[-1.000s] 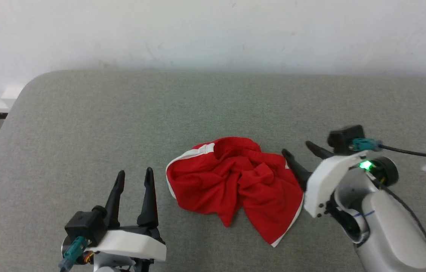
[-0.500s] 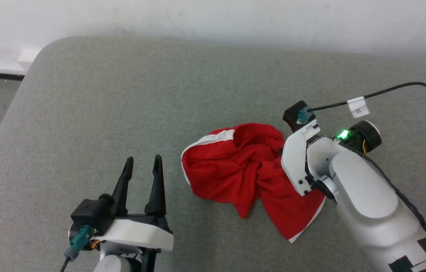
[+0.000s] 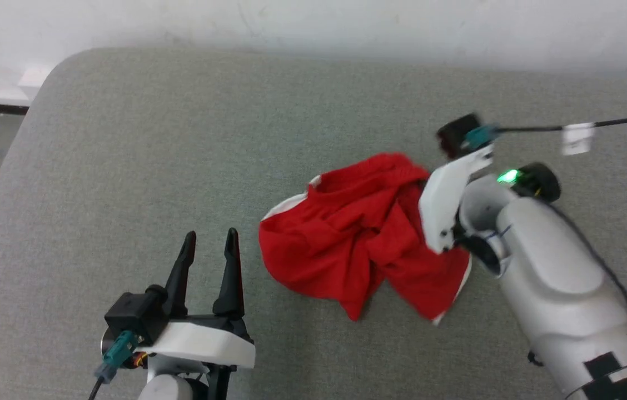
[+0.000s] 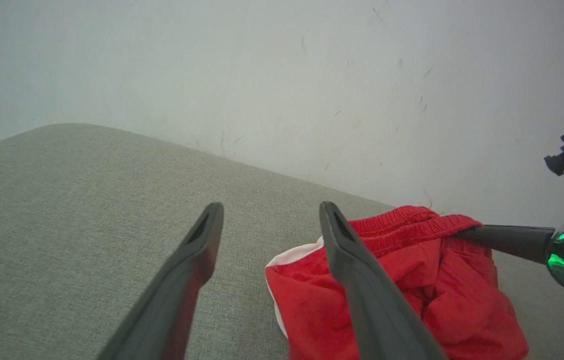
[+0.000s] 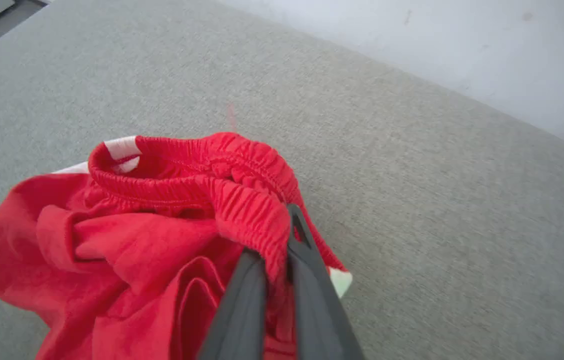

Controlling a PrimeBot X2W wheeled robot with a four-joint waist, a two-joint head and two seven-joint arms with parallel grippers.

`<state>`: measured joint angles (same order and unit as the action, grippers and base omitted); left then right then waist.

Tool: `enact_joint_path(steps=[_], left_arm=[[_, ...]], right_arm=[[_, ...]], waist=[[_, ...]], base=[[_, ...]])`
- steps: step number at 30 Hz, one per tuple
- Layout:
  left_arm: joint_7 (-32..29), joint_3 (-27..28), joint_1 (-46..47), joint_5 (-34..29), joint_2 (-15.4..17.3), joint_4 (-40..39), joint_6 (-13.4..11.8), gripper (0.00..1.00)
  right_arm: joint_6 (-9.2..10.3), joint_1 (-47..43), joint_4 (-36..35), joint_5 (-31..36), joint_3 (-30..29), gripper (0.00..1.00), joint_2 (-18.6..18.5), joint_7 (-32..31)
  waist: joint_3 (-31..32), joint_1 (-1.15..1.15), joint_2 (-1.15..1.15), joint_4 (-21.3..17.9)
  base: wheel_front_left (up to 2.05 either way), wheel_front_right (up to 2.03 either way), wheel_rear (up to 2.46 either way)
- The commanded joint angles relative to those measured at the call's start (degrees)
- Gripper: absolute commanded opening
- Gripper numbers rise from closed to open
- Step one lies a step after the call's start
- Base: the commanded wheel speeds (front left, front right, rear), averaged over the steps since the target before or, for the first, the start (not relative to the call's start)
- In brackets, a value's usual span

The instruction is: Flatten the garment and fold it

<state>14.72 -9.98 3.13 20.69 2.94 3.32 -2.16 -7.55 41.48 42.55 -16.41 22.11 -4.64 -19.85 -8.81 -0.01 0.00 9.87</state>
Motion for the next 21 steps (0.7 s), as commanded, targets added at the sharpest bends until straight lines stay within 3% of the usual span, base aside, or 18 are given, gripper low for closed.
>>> enact_joint_path(steps=[1, 6, 10, 13, 17, 18, 19, 20, 21], left_arm=[[0.28, -0.03, 1.05, 0.14, -0.06, 0.26, -0.12, 1.0], [0.28, 0.31, 0.02, 0.14, -0.06, 0.65, -0.09, 1.0], [0.28, 0.48, -0.81, 0.12, -0.06, 0.85, 0.16, 1.0], [0.28, 0.57, -1.13, 0.2, -0.06, 0.94, 0.28, 1.0], [0.28, 0.77, -1.41, 0.13, -0.06, 1.24, 0.59, 1.0], [0.28, 0.83, -1.44, 0.11, -0.06, 1.35, 0.64, 1.0], [0.28, 0.87, -1.5, 0.09, -0.06, 1.49, 0.67, 1.0], [0.28, 0.89, -1.56, 0.08, -0.06, 1.62, 0.71, 1.0], [0.28, 0.88, -1.63, 0.06, -0.06, 1.78, 0.75, 1.0]], right_arm=[[0.06, 0.61, -1.27, -1.26, -2.17, 0.0, -0.55, 1.57], [0.06, -6.13, -6.99, -3.29, -12.35, 0.0, -3.83, 3.46], [0.06, -17.35, -13.38, -2.88, -22.72, 0.0, -5.02, 0.63], [0.06, -27.33, -19.45, -1.06, -30.49, 0.0, -3.7, -3.44], [0.06, -37.33, -27.65, 1.17, -36.48, 0.0, -0.38, -10.25], [0.06, -38.7, -29.61, 1.64, -37.59, 0.05, 0.25, -11.17], [0.06, -39.7, -31.56, 1.94, -38.16, 0.77, 0.72, -11.64], [0.06, -40.3, -33.59, 2.16, -38.75, 1.0, 1.06, -11.31], [0.06, -40.53, -35.52, 1.85, -39.5, 1.0, 1.33, -10.45]], waist=[[1.32, 0.01, 0.0, -1.0], [3.51, 0.01, 0.0, -2.64], [4.48, 0.01, 0.0, -3.28], [4.95, 0.01, 0.0, -3.5], [5.22, 0.01, 0.0, -4.0], [5.33, 0.01, 0.0, -4.13], [5.49, 0.01, 0.0, -4.26], [5.63, 0.01, 0.0, -4.37], [5.83, 0.01, 0.0, -4.49]], base=[[0.0, 0.0, 0.0], [0.0, 0.0, 0.0], [0.0, 0.0, 0.0], [0.0, 0.0, 0.0], [0.0, 0.0, 0.0], [0.0, 0.0, 0.0], [0.0, 0.0, 0.0], [0.0, 0.0, 0.0], [0.0, 0.0, 0.0]])
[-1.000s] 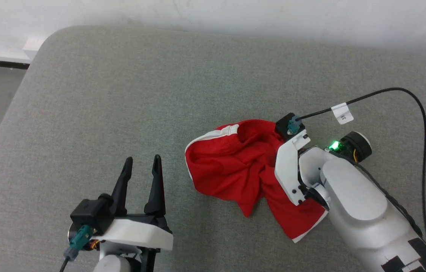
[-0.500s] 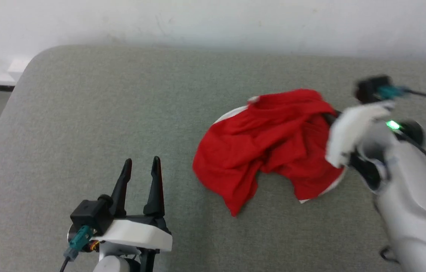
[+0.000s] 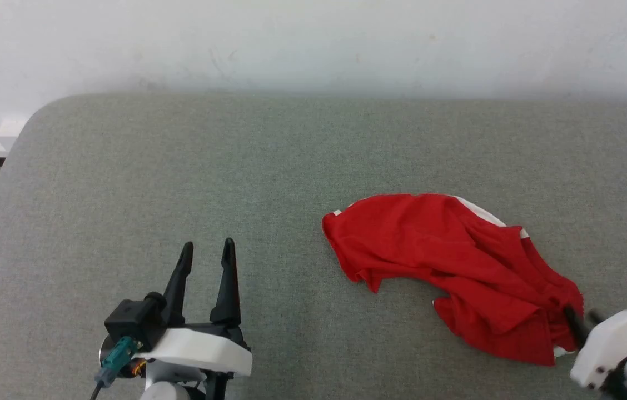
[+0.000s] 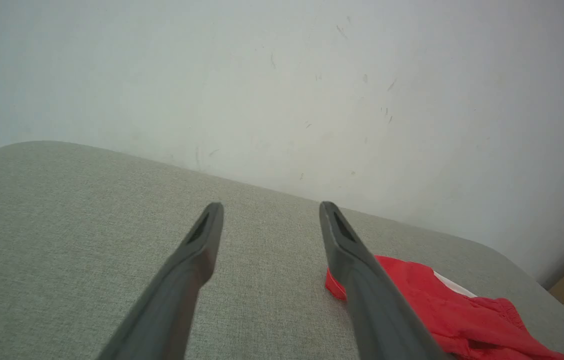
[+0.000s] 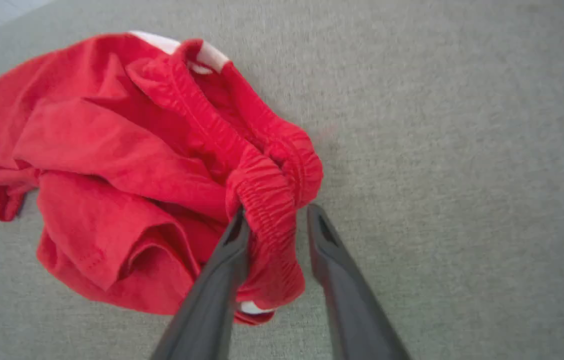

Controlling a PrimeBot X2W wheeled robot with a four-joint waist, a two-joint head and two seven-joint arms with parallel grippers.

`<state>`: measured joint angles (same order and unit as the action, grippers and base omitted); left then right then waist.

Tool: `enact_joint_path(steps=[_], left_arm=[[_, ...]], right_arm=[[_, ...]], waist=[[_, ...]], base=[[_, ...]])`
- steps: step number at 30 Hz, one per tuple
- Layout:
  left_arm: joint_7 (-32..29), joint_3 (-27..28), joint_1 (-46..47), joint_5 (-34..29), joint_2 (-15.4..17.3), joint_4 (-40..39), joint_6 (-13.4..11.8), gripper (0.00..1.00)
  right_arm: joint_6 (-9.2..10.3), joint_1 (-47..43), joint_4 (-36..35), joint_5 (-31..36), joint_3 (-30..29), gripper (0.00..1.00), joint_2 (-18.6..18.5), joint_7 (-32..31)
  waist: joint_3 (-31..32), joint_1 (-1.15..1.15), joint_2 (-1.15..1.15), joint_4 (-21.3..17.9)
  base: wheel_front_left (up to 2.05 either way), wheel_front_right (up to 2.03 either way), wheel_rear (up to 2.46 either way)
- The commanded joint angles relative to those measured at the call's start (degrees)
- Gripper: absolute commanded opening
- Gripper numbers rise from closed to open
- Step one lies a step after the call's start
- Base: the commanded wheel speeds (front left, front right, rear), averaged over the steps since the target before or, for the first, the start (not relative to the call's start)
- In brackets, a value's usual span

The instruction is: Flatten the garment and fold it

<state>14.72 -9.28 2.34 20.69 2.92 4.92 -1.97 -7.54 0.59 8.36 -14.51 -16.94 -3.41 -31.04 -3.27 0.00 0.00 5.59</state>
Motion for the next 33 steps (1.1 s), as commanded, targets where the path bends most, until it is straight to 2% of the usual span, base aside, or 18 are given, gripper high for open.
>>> enact_joint_path(steps=[1, 5, 8, 15, 17, 20, 23, 31, 32, 33], left_arm=[[0.28, 0.16, -0.92, 0.1, -0.04, 0.37, 0.61, 1.0], [0.19, -0.76, -0.04, 1.88, -0.04, 2.03, 1.01, 1.0], [-3.76, -2.0, 3.83, 3.65, -0.04, 5.19, -0.02, 1.0], [-26.41, -7.94, 19.73, 10.74, -0.04, 15.44, -3.77, 1.0], [-34.23, -10.27, 23.88, 11.04, -0.04, 19.77, -4.79, 1.0], [-41.44, -11.31, 28.84, 10.64, 0.25, 25.33, -7.01, 1.0], [-44.24, -11.95, 31.93, 8.97, 1.53, 29.45, -9.0, 1.0], [-45.76, -12.85, 34.33, 7.51, 2.9, 35.45, -10.36, 1.0], [-46.27, -12.9, 34.35, 7.85, 2.85, 36.07, -10.01, 0.73], [-46.25, -12.75, 34.41, 8.39, 2.7, 36.31, -9.47, 0.22]], right_arm=[[0.05, 0.39, -3.16, -0.39, -1.34, 1.0, 0.29, 2.18], [0.05, 1.29, -7.57, -1.47, -4.0, 1.0, 0.49, 9.92], [0.05, 1.97, -8.37, -1.78, -4.13, 1.0, 0.51, 13.53], [0.05, 4.39, -8.69, -2.36, -1.13, 1.0, 0.52, 15.24], [0.05, 4.93, -8.6, -3.16, -0.24, 1.0, 0.52, 15.38], [0.05, 5.67, -8.25, -3.78, 0.86, 1.0, 0.53, 15.82], [0.05, 6.01, -7.78, -3.93, 1.21, 1.0, 0.53, 16.5], [0.05, 6.12, -6.93, -4.07, 0.5, 1.0, 0.53, 17.87], [0.05, 6.17, -6.8, -4.1, 0.53, 1.0, 0.53, 17.98], [0.05, 6.25, -6.66, -4.18, 0.5, 1.0, 0.53, 18.12]], waist=[[0.57, 0.0, 0.0, -0.36], [1.24, 0.0, 0.0, -0.88], [1.18, 0.0, 0.0, -1.6], [-1.33, 0.0, 0.0, -5.84], [-2.55, 0.0, 0.0, -7.32], [-4.34, 0.0, 0.0, -9.91], [-5.8, 0.0, 0.0, -12.05], [-7.38, 0.0, 0.0, -13.72], [-7.4, 0.0, 0.0, -13.77], [-7.39, 0.0, 0.0, -13.7]], base=[[0.0, 0.0, 0.0], [0.0, 0.0, 0.0], [0.0, 0.0, 0.0], [0.0, 0.0, 0.0], [0.0, 0.0, 0.0], [0.0, 0.0, 0.0], [0.0, 0.0, 0.0], [0.0, 0.0, 0.0], [0.0, 0.0, 0.0], [0.0, 0.0, 0.0]])
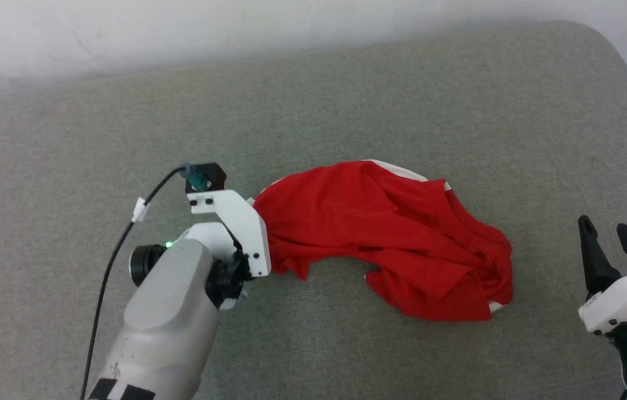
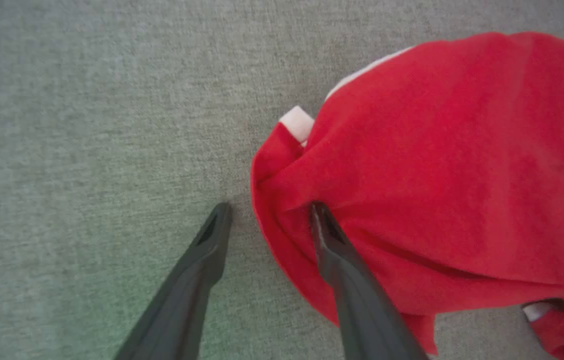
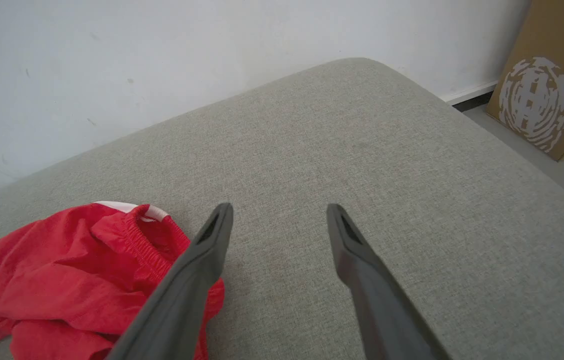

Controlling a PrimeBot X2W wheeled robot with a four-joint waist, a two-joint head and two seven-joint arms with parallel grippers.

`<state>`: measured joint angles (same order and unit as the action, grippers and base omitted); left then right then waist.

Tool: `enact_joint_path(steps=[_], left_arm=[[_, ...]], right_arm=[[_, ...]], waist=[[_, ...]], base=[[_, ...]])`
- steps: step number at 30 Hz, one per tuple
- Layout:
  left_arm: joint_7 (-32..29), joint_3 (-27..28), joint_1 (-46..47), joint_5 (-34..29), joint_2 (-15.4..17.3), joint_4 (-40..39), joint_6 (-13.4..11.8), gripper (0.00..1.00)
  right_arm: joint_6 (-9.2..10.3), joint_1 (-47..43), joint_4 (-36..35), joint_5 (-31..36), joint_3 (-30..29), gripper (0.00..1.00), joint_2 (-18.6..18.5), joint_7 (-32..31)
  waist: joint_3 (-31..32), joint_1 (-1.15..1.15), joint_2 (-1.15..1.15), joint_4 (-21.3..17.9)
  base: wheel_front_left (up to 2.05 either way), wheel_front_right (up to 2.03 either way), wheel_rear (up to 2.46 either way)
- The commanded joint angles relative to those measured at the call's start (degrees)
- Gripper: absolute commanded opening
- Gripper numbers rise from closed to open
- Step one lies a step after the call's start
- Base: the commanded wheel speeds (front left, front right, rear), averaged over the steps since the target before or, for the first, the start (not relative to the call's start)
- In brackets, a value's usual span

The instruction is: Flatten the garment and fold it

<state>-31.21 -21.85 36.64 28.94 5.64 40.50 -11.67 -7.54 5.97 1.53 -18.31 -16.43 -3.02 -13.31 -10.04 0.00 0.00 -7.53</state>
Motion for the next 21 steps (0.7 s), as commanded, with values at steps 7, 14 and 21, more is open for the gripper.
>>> enact_joint_path(steps=[7, 14, 21], left_arm=[[3.68, 2.38, 0.44, 4.9, -1.48, -0.76, 2.72, 0.0], [13.52, 11.75, -0.52, 14.83, -2.32, -9.52, 4.64, 0.0], [14.31, 12.34, -15.51, 15.35, -1.54, -14.87, 1.6, 0.0]], right_arm=[[0.05, 1.08, 1.01, -0.26, 0.65, 1.0, 0.13, 0.91], [0.05, 0.57, 1.6, 0.01, 1.47, 1.0, 0.14, 0.8], [0.05, -0.73, 2.49, -0.56, 2.63, 1.0, 0.14, 0.87]], waist=[[0.2, 0.0, 0.0, 1.6], [2.1, 0.0, 0.0, 4.82], [3.64, 0.0, 0.0, 7.21]], base=[[0.0, 0.0, 0.0], [0.0, 0.0, 0.0], [0.0, 0.0, 0.0]])
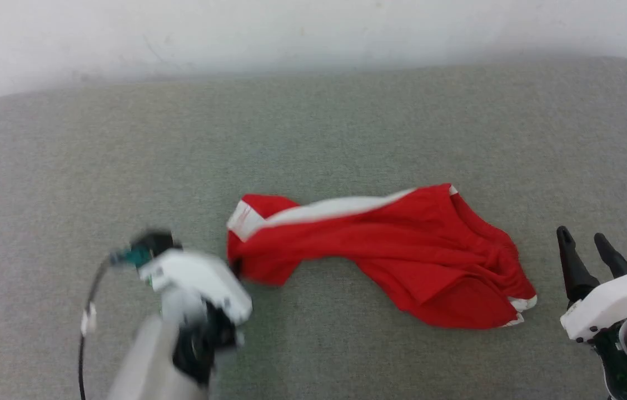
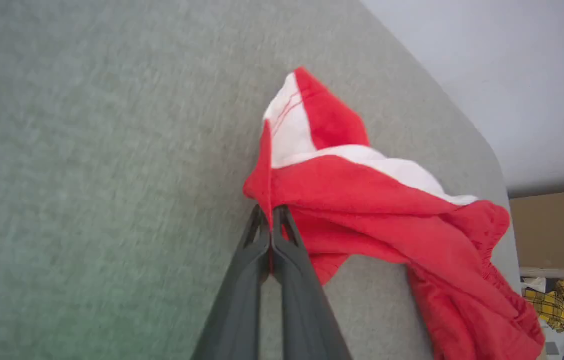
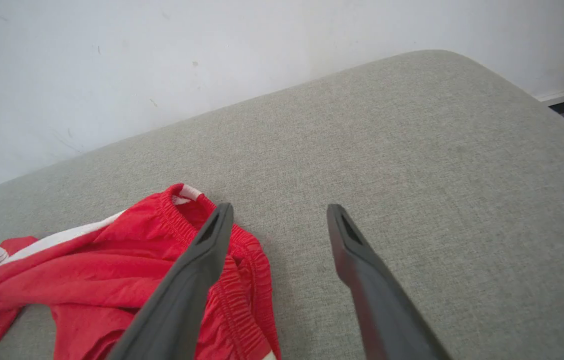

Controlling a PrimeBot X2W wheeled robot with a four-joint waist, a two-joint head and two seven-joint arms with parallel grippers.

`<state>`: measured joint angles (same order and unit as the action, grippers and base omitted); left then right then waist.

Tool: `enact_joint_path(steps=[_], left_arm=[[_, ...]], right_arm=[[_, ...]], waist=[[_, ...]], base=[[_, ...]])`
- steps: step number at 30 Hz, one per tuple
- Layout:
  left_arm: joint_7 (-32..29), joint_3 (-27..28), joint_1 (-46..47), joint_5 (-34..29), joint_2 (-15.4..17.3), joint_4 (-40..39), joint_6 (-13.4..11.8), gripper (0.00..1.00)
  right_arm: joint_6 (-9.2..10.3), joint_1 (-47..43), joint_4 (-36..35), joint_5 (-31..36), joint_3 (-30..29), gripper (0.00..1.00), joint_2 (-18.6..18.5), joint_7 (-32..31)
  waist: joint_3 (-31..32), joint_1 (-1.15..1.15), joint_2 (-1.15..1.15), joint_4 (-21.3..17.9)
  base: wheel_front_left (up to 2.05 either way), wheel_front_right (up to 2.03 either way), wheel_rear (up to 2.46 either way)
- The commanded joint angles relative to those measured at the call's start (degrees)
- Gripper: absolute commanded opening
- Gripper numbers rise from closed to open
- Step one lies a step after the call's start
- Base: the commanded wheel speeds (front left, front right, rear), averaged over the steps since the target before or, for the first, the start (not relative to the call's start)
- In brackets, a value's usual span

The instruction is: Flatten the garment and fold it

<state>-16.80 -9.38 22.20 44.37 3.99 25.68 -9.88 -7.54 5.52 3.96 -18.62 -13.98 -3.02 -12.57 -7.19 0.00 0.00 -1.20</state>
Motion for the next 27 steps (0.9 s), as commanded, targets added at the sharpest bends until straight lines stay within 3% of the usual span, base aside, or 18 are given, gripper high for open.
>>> enact_joint_path(steps=[1, 5, 6, 7, 14, 17, 21, 27], left_arm=[[-0.64, -0.43, -3.42, 0.27, 0.01, -0.23, -0.57, 0.0], [-2.32, -2.0, -9.63, 1.52, -0.43, -0.73, -1.58, 0.0], [-2.38, -2.14, -10.46, 1.99, -0.53, -1.17, -1.73, 0.16], [-2.04, -2.07, -11.06, 2.58, -0.61, -1.93, -1.61, 1.0], [6.56, 2.6, -14.18, 4.15, 0.29, -10.46, -0.04, 1.0], [16.15, 2.34, -15.09, -2.84, 3.77, -14.56, 1.46, 1.0], [27.33, -1.1, -15.84, -11.26, 5.72, -16.39, 4.31, 1.0], [31.71, -3.51, -14.91, -20.56, 3.99, -18.25, 5.69, 1.0]], right_arm=[[0.05, -0.37, 0.13, -0.36, 0.34, 1.0, 0.14, 0.15], [0.05, -0.63, 0.27, -0.37, 0.46, 1.0, 0.14, 0.22], [0.05, -0.68, 0.32, -0.33, 0.49, 1.0, 0.14, 0.2], [0.05, -0.75, 0.36, -0.27, 0.48, 1.0, 0.14, 0.18], [0.05, -1.16, -0.11, 0.16, 1.21, 1.0, 0.14, -0.35], [0.05, -0.59, -1.02, 0.72, 3.29, 1.0, 0.14, -1.87], [0.05, 2.94, -1.31, 2.86, 7.88, 1.0, 0.14, -7.24], [0.05, 13.19, 3.4, 7.91, 13.39, 1.0, -0.37, -15.11]], waist=[[0.87, 0.0, 0.0, 1.06], [1.18, 0.0, 0.0, 1.77], [1.31, 0.0, 0.0, 1.89], [1.46, 0.0, 0.0, 2.04], [2.55, 0.0, 0.0, 2.44], [2.46, 0.0, 0.0, 2.55], [1.75, 0.0, 0.0, 2.69], [-0.76, 0.0, 0.0, 3.71]], base=[[0.0, 0.0, 0.0], [0.0, 0.0, 0.0], [0.0, 0.0, 0.0], [0.0, 0.0, 0.0], [0.0, 0.0, 0.0], [0.0, 0.0, 0.0], [0.0, 0.0, 0.0], [0.0, 0.0, 0.0]])
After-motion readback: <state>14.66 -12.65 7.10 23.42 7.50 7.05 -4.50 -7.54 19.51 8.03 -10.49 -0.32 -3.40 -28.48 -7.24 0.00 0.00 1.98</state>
